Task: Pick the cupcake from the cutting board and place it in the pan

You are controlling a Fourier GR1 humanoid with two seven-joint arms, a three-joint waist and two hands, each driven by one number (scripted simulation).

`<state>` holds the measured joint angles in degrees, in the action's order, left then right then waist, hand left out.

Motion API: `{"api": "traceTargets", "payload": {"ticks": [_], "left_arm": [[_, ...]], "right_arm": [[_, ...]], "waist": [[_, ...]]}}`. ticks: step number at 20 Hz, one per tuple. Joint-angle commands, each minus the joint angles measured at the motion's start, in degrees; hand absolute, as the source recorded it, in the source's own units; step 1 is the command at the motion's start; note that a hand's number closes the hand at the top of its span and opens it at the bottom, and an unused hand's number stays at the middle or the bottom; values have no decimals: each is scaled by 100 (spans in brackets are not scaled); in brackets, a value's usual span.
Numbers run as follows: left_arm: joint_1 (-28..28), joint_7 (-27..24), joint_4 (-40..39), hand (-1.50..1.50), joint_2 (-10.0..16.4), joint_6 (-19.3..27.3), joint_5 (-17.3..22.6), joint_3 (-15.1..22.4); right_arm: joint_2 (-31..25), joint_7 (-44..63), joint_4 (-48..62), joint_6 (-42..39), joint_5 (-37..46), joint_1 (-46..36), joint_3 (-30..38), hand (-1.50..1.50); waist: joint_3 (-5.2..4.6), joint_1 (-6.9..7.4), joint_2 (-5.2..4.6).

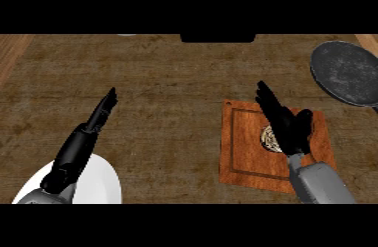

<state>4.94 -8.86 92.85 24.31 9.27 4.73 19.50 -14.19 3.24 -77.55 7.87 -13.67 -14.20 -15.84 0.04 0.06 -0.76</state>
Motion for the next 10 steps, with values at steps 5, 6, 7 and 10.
{"api": "traceTargets", "payload": {"ticks": [5, 6, 7, 10], "left_arm": [[-145, -28, -126, 0, -605, 207, 496, -268], [-94, -47, -201, 0, -756, 282, 575, -312], [-212, 138, -205, 0, -869, 229, 667, -148], [-367, -26, -212, 0, -995, 250, 680, -189]], "right_arm": [[-694, -1040, -655, -2534, -1369, -715, 593, 150], [-768, -1203, -732, -2933, -1553, -895, 626, 150], [-2056, -1070, -383, -1890, 376, -787, 694, 150], [-2013, -2399, 358, -3129, -974, 109, 1637, -150]], "waist": [[14, 86, 67], [17, 104, 44], [-29, -109, 73], [6, -38, 59]]}}
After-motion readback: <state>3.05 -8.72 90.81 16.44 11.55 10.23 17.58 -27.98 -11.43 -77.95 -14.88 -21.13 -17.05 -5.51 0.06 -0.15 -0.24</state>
